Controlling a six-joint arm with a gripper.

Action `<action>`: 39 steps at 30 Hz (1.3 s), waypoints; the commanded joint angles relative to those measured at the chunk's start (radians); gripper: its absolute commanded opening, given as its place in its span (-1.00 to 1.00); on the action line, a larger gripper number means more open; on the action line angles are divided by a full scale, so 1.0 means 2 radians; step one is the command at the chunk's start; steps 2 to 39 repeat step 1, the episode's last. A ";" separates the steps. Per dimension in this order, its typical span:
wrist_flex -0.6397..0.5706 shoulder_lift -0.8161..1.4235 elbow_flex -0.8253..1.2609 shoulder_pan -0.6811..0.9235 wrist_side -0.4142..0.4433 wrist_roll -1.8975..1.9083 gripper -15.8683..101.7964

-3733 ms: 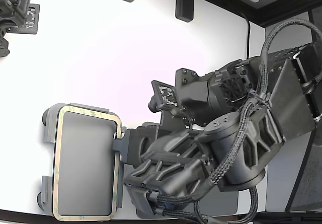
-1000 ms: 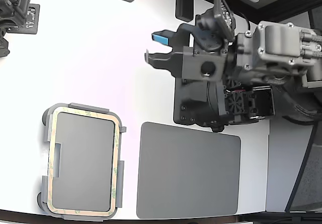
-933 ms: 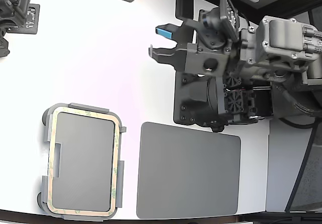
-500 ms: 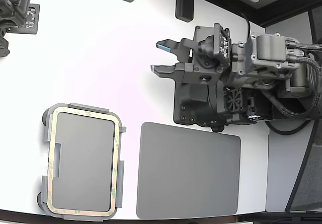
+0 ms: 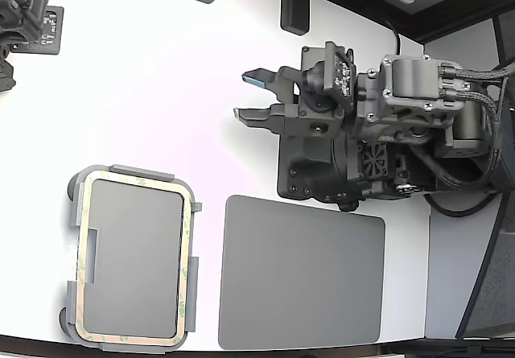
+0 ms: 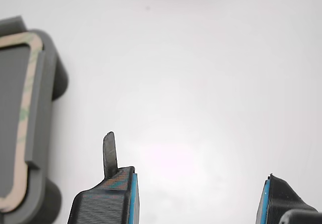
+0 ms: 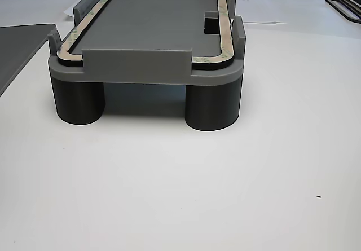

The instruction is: Move top rectangular frame to the holder.

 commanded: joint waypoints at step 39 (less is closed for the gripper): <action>-0.002 0.012 -0.011 -0.009 0.008 0.004 0.97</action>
